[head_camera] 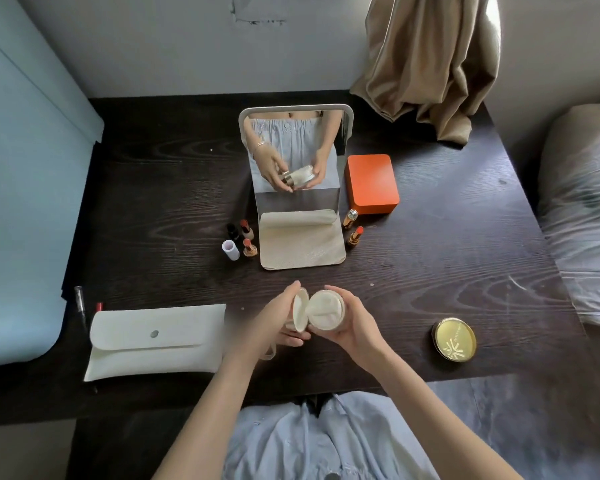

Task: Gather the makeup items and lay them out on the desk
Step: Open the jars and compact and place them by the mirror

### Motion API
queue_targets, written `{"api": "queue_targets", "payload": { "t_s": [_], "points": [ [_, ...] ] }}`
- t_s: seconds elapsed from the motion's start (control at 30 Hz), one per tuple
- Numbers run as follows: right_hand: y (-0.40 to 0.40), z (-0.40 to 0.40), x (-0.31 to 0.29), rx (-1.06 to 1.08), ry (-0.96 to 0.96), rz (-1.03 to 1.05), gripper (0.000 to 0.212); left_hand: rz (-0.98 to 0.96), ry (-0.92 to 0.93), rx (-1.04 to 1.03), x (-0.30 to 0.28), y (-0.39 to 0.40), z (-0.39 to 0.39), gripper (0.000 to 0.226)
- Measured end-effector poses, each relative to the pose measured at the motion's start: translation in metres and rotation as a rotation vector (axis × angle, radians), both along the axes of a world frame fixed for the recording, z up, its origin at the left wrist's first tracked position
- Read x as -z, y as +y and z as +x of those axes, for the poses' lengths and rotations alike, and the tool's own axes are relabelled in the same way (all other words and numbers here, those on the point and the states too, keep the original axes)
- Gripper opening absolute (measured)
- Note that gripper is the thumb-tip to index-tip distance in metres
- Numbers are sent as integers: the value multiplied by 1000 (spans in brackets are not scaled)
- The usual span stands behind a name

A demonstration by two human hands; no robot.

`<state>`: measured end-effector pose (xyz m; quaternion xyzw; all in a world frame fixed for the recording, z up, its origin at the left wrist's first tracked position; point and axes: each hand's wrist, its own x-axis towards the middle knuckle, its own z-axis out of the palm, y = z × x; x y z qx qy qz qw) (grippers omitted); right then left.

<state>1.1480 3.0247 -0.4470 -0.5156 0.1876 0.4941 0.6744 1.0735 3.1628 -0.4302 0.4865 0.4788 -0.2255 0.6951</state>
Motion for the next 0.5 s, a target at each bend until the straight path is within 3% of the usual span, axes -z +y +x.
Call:
{"api": "queue_targets", "payload": {
  "t_s": [0.23,0.5],
  "points": [
    [-14,5,13,-244,-158,77,51,-220,-21,-181,7,5,-12,44],
    [-27,25,23,-188,-181,-20,48,-392,-89,-205,14,-2,4,61]
  ]
}}
